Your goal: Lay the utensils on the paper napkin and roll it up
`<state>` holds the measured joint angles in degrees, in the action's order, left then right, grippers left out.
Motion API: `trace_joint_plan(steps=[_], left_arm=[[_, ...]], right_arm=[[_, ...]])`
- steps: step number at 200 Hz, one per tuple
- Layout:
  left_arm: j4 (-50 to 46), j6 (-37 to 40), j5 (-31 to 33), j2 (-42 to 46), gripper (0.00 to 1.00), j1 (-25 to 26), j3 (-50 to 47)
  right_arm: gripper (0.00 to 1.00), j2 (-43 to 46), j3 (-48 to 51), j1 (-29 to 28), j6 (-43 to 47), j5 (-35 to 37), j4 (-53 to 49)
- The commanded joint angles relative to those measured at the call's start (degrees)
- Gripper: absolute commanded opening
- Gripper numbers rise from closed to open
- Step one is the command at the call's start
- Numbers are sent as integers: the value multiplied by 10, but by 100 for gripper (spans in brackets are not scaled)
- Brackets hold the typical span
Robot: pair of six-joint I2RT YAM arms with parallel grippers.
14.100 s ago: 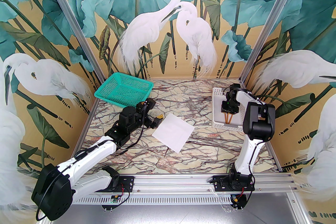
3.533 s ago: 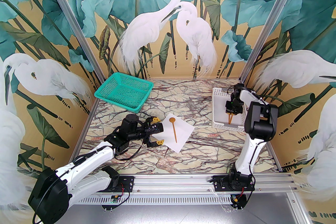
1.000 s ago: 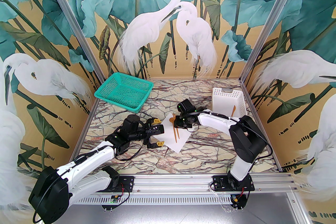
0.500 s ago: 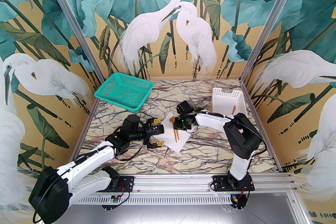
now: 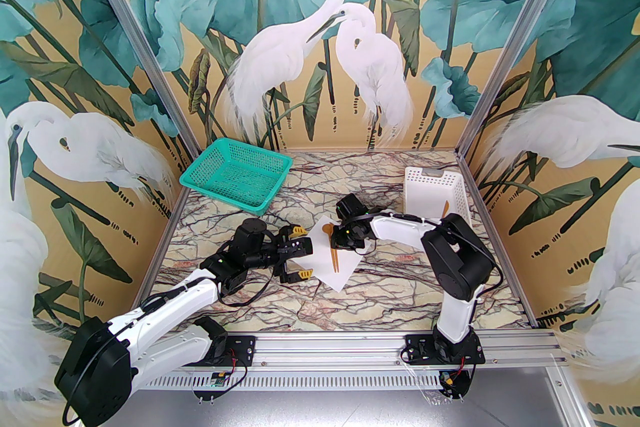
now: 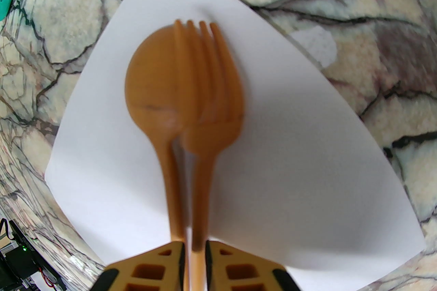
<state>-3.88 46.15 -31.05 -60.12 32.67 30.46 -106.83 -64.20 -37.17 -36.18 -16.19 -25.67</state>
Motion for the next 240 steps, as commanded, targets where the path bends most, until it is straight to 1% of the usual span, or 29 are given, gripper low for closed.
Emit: trace_joint_plan(steps=[1,88,110,139,183,210,240], left_arm=[[-14,8,-8,-4,100,5,-5],[-16,8,-8,-3,99,6,-4],[-16,8,-9,-3,99,5,-5],[-9,5,-9,-2,99,6,-5],[24,-18,-15,3,99,6,-14],[46,-36,-21,6,99,6,-18],[92,-76,-20,12,99,6,-22]], right_arm=[[21,-7,-7,-4,12,-2,-12],[22,29,-24,-4,26,11,-39],[28,47,-31,-5,33,18,-50],[33,70,-46,-4,49,33,-74],[41,110,-75,2,83,91,-122],[46,145,-80,21,100,117,-145],[52,191,-70,56,116,140,-161]])
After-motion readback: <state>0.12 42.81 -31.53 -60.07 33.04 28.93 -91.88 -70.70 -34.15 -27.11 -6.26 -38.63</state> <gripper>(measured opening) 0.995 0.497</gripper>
